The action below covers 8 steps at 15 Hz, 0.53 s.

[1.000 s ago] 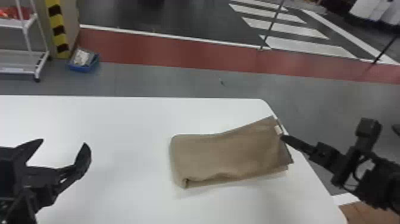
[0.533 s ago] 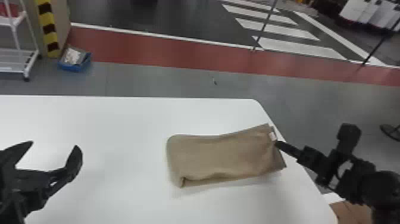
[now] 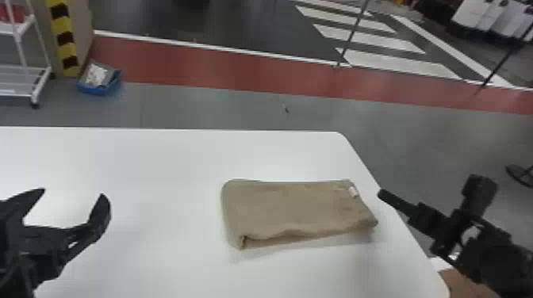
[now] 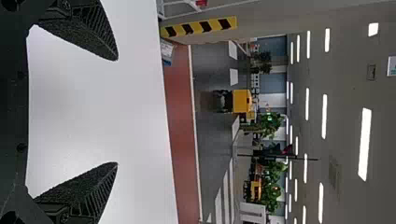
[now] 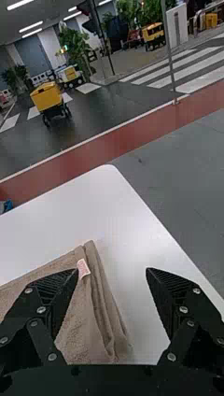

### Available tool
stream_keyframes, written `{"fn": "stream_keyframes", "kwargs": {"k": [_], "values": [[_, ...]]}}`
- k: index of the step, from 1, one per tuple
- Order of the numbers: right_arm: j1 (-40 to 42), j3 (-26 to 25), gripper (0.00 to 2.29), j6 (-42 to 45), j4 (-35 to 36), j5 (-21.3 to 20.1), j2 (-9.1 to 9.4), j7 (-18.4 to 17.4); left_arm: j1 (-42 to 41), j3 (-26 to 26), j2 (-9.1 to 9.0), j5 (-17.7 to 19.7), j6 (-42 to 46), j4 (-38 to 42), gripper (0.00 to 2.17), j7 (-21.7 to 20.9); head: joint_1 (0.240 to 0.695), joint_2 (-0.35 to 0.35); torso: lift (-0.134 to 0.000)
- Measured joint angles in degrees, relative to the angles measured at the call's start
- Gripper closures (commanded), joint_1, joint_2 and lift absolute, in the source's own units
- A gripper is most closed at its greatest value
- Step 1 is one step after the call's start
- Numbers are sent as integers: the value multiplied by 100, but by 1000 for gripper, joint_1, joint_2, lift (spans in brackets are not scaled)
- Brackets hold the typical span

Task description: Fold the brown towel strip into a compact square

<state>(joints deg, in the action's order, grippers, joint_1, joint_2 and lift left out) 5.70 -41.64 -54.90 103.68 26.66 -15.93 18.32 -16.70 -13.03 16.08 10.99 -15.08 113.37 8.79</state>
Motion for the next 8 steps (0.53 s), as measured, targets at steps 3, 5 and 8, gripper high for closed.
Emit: {"fn": "stream_keyframes", "kwargs": {"k": [3, 5, 8], "values": [[154, -143, 610, 370, 6, 55, 36, 134, 50, -57, 0, -18, 17, -62, 83, 0, 695, -350, -124], [280, -255, 610, 517, 116, 167, 125, 273, 57, -70, 2, -23, 17, -74, 83, -11, 695, -350, -124], [516, -430, 606, 622, 357, 199, 308, 462, 56, -110, 9, 221, -207, -6, 83, -139, 695, -350, -124]]}}
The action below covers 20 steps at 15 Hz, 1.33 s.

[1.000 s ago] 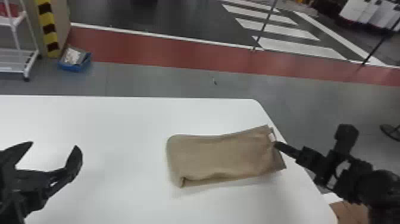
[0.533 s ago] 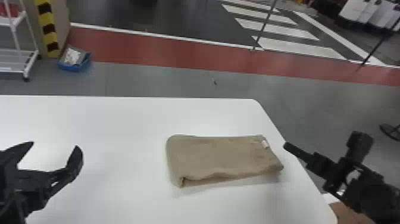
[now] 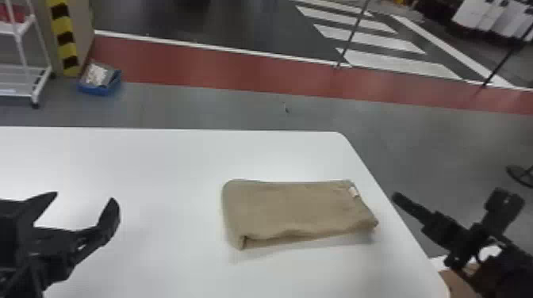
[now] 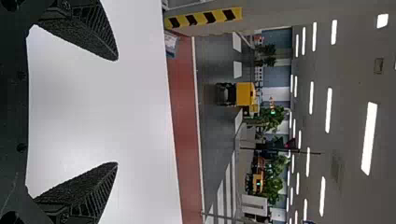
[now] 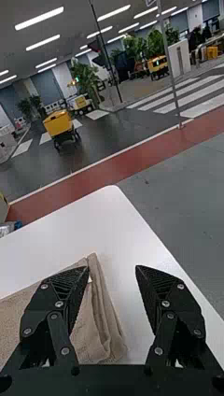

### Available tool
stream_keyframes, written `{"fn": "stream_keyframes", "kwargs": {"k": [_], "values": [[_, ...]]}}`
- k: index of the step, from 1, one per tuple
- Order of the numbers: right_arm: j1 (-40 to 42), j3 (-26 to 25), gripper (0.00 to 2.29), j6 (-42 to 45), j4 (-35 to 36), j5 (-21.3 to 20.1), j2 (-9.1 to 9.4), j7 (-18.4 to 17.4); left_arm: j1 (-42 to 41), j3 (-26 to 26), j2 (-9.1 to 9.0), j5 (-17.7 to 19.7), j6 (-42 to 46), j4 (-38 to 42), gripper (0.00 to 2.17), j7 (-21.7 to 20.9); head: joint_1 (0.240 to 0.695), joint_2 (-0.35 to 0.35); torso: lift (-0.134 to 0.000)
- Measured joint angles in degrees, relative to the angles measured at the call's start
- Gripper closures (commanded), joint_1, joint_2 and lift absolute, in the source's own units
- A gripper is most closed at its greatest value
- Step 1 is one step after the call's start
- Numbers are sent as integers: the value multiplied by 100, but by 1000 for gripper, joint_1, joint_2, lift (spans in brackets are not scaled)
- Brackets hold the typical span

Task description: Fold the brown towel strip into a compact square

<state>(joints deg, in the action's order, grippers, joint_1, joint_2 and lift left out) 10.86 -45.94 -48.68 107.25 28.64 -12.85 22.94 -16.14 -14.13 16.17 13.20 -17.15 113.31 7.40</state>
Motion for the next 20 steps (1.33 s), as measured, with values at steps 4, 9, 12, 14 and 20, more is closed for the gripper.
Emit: {"fn": "stream_keyframes", "kwargs": {"k": [4, 9, 12, 14, 20], "values": [[315, -337, 606, 436, 37, -63, 292, 312, -3, -310, -5, 926, -976, 342, 87, -172, 695, -350, -124], [654, -474, 603, 1238, 32, -201, 645, 508, 140, -966, -129, 1189, -938, 165, 144, -336, 695, -350, -124], [641, -322, 896, 1392, -17, -305, 697, 537, 200, -1072, -122, 1091, -521, -14, 144, -295, 695, -350, -124], [444, -218, 1777, 1287, -34, -338, 695, 514, 207, -1042, -61, 902, -288, -15, 144, -174, 695, -350, -124], [330, 561, 2013, 1101, 176, -565, 754, 487, 188, -962, 35, 278, 270, -84, 144, 126, 695, -350, -124]]}}
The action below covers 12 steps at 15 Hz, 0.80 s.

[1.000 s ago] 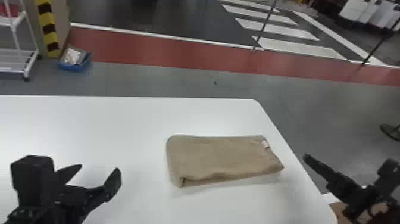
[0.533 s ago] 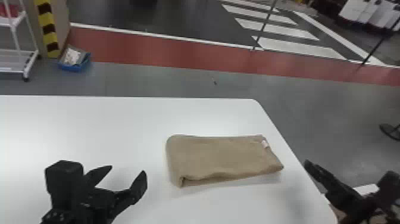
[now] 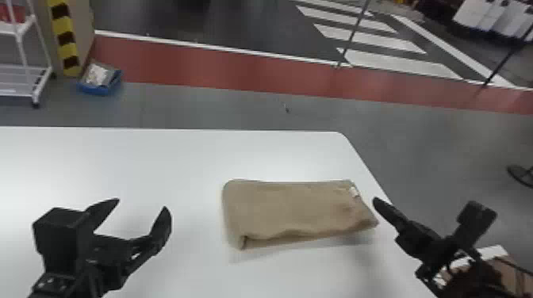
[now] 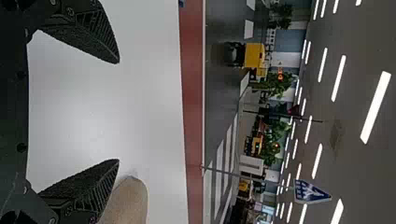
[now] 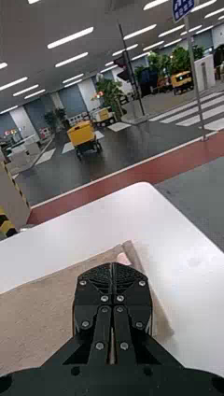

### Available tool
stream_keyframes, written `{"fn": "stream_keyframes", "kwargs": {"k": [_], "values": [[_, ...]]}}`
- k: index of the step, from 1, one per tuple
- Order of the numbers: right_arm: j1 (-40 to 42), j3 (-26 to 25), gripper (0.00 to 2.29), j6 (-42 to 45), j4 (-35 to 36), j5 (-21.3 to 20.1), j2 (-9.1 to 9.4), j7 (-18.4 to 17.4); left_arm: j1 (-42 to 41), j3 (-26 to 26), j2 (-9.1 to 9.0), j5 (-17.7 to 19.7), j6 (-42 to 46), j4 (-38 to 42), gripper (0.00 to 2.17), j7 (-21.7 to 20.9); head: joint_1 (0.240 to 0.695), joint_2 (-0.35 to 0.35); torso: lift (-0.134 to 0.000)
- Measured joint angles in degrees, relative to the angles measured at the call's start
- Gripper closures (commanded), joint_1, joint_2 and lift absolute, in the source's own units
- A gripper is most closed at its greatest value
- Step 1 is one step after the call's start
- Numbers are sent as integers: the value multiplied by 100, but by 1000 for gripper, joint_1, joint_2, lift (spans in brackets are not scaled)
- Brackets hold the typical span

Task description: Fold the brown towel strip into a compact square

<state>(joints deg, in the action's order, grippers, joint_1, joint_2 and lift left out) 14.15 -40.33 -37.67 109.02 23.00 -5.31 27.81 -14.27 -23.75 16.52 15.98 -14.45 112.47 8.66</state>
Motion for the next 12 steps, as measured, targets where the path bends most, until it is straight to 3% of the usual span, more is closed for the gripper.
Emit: {"fn": "stream_keyframes", "kwargs": {"k": [3, 6, 12], "values": [[120, 506, 2010, 73, 211, -202, 153, -147, 16, 77, 1, -171, 215, -41, 144, 126, 695, -350, -124], [132, 972, 2010, -126, 290, -487, 163, -395, 7, 305, 16, -171, 283, -8, 144, 137, 695, -350, -124], [77, 1665, 2010, -699, 380, -825, 154, -565, -58, 423, 60, -147, 288, 87, 144, 136, 695, -278, -124]]}}
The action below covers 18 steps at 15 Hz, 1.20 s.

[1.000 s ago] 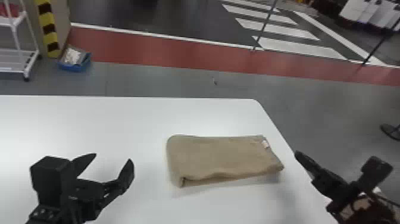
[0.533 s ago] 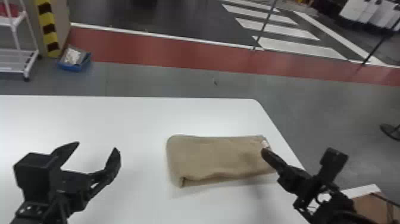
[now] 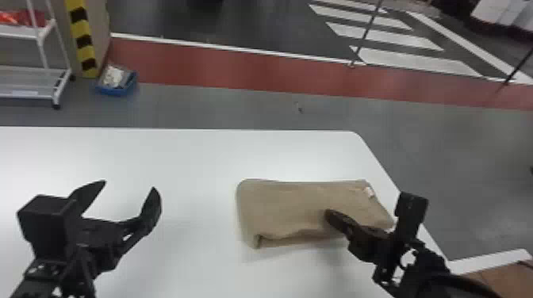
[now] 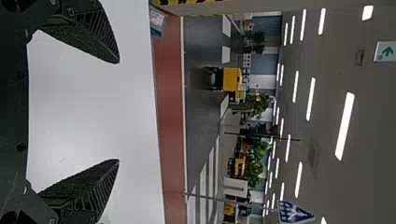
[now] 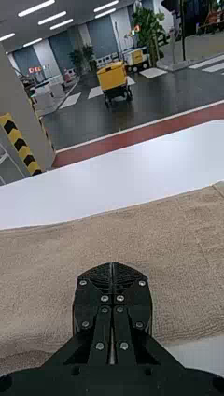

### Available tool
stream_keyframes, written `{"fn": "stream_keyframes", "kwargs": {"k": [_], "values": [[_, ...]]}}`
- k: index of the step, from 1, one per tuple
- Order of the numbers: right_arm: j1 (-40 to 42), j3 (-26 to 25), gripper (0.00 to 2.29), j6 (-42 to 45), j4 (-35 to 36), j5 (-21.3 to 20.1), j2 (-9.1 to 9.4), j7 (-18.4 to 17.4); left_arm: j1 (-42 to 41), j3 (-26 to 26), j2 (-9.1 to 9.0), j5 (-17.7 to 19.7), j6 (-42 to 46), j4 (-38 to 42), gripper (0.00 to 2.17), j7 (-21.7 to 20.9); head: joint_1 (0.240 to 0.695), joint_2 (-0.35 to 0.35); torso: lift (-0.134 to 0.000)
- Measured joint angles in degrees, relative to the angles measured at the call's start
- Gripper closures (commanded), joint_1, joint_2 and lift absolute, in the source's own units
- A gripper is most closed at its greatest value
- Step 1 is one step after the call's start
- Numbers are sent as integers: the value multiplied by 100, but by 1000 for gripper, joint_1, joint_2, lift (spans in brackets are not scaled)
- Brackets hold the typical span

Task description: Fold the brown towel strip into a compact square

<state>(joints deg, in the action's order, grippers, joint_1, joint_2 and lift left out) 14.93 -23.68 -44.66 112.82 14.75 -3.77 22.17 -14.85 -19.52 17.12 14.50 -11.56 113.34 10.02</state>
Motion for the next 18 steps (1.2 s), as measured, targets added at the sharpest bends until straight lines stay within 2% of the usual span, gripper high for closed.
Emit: {"fn": "stream_keyframes", "kwargs": {"k": [10, 18], "values": [[-53, 685, 2010, -312, 98, -112, 8, -211, -10, 18, 11, 0, -1, 48, 144, 0, 695, -208, -124], [-203, 1447, 2010, -327, 101, -312, 7, -429, -10, 77, 11, 0, -3, 48, 144, 0, 695, -138, -124]]}}
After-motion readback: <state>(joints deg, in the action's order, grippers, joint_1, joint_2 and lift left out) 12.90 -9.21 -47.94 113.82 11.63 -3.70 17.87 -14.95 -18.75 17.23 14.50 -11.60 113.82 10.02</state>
